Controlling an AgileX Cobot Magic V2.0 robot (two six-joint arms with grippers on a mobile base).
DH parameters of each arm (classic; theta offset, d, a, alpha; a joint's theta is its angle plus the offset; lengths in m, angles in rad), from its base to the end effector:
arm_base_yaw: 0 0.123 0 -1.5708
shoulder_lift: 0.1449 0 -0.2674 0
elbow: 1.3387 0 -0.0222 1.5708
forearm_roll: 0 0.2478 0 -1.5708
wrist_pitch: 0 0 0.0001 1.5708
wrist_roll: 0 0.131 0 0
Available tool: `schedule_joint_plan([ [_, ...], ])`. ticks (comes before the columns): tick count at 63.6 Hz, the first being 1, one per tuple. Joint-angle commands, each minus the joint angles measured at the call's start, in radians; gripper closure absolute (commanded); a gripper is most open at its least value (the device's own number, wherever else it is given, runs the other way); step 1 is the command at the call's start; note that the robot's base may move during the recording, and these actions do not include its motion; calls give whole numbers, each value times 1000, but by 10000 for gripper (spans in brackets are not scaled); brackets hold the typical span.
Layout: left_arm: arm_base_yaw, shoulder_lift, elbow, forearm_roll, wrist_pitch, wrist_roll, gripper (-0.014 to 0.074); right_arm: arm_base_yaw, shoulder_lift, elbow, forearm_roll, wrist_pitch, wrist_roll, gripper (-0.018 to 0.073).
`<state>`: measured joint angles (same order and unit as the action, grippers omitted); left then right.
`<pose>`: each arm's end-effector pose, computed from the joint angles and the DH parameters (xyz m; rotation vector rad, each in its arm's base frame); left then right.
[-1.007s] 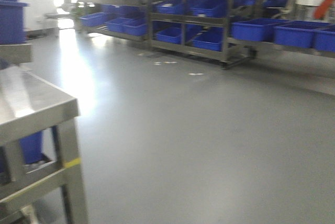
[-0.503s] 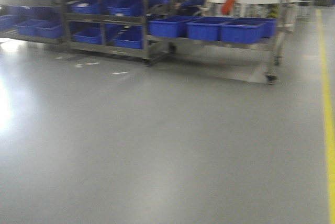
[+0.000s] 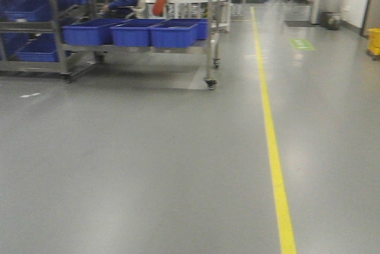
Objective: Pick and sort blue part to right shelf
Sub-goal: 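Turn the base away from the table while holding both parts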
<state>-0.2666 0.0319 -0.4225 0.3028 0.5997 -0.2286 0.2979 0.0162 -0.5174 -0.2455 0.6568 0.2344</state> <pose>0.0782 0.0015 0.2906 0.1146 1.6660 -0.0423 0.0623 -0.0012 0.3148 -0.0960 1.6229 0.1380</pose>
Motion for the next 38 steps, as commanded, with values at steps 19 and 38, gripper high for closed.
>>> schedule_joint_plan([
  [19,-7,22,-28,10,-91,-11,281,-2,20,-24,-24,-95,-1,302],
  [38,-7,22,-28,10,-91,-11,281,-2,20,-24,-24,-95,-1,302],
])
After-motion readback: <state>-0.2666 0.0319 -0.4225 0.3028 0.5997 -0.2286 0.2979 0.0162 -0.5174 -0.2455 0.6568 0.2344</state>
